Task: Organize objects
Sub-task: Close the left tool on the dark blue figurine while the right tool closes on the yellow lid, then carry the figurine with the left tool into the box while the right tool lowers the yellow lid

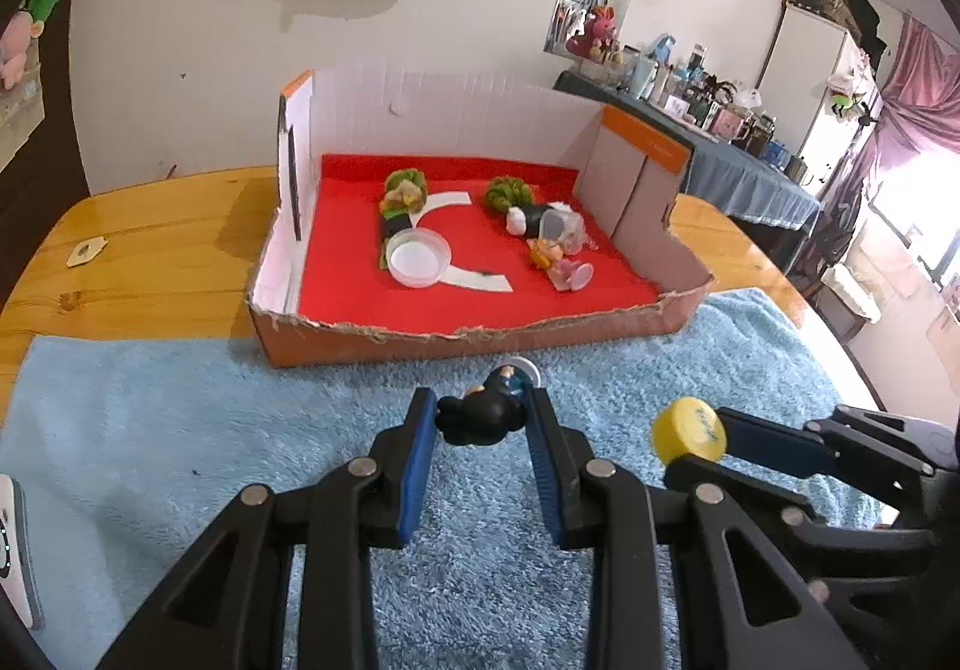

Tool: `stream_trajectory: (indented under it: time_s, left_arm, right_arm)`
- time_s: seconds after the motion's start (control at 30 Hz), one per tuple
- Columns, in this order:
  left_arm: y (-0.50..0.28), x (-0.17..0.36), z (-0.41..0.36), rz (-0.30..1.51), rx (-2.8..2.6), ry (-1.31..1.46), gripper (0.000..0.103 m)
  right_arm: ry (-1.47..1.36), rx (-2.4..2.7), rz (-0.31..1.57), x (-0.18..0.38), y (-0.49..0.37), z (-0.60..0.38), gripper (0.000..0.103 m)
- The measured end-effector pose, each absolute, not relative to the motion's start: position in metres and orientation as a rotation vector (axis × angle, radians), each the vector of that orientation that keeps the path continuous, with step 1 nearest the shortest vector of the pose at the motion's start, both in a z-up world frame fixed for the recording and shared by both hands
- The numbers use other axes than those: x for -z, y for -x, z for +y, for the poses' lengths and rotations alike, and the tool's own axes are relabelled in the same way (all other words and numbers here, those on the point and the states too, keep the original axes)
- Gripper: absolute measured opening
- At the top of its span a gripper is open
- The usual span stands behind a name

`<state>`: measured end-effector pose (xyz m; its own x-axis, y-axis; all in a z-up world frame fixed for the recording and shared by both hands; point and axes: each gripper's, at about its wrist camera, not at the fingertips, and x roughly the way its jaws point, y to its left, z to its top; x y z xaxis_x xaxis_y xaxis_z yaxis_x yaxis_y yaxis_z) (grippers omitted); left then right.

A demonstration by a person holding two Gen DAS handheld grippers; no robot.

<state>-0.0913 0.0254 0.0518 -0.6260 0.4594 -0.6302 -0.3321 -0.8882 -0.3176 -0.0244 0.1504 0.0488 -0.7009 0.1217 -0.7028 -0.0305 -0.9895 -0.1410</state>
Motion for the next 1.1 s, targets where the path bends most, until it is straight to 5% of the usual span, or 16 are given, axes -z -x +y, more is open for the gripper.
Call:
stream_trajectory:
  time_s: [1.1]
  left_arm:
    - [0.129,-0.090,0.019,-0.263,-2.523,0.945,0.032]
  right_arm:
    - [1.149,-2.819,-0.167,-0.082,0.076,0.172,0.028]
